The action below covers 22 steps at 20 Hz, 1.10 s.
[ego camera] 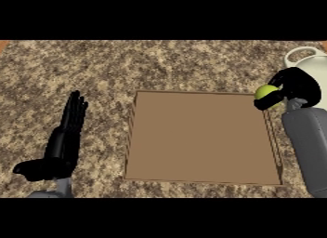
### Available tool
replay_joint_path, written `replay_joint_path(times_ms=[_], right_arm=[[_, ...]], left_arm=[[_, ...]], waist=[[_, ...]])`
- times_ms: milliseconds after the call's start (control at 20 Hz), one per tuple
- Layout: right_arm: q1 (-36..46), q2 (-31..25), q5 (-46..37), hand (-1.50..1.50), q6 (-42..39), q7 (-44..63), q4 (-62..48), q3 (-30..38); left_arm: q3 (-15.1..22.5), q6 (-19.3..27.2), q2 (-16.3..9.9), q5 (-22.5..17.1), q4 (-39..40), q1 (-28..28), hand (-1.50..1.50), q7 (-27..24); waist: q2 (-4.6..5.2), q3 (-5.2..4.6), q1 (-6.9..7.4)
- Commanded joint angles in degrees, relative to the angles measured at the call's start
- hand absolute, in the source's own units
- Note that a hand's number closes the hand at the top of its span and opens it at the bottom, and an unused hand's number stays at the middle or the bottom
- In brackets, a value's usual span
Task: Pick the pear from the tray and place it in the pot
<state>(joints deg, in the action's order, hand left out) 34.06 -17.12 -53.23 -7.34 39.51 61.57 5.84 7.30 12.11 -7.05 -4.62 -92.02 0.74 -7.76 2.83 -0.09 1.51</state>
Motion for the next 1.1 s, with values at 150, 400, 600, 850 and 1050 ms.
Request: replay_joint_path(times_ms=[150, 400, 600, 850, 1050], right_arm=[[12.09, -8.26, -11.60, 1.50, 10.96, 20.45, -9.78, 6.84], [19.81, -10.97, -22.30, 1.50, 15.49, 29.49, -15.98, 4.20], [24.19, -12.59, -28.78, 1.50, 14.69, 34.39, -21.97, 3.99], [26.54, -13.40, -34.87, 1.50, 16.20, 39.58, -27.34, 5.39], [29.33, -14.91, -38.22, 1.50, 15.15, 42.06, -31.09, 7.19]], left_arm=[[2.68, -1.31, 0.90, 0.64, -0.31, 2.78, 0.00, 0.26], [3.99, -2.70, 0.75, 1.01, 0.66, 4.63, 0.00, 0.82], [5.46, -2.46, 2.02, 1.28, 0.72, 4.62, 0.00, 1.49], [5.34, -2.00, 1.83, 2.18, 1.92, 4.77, 0.00, 1.16], [4.88, -1.29, 2.24, 1.87, 1.11, 4.82, 0.00, 2.02]], waist=[[1.05, 0.05, 5.90], [1.37, -0.05, 8.66], [1.02, -0.01, 9.35], [0.87, 0.10, 8.33], [0.39, 0.13, 7.86]])
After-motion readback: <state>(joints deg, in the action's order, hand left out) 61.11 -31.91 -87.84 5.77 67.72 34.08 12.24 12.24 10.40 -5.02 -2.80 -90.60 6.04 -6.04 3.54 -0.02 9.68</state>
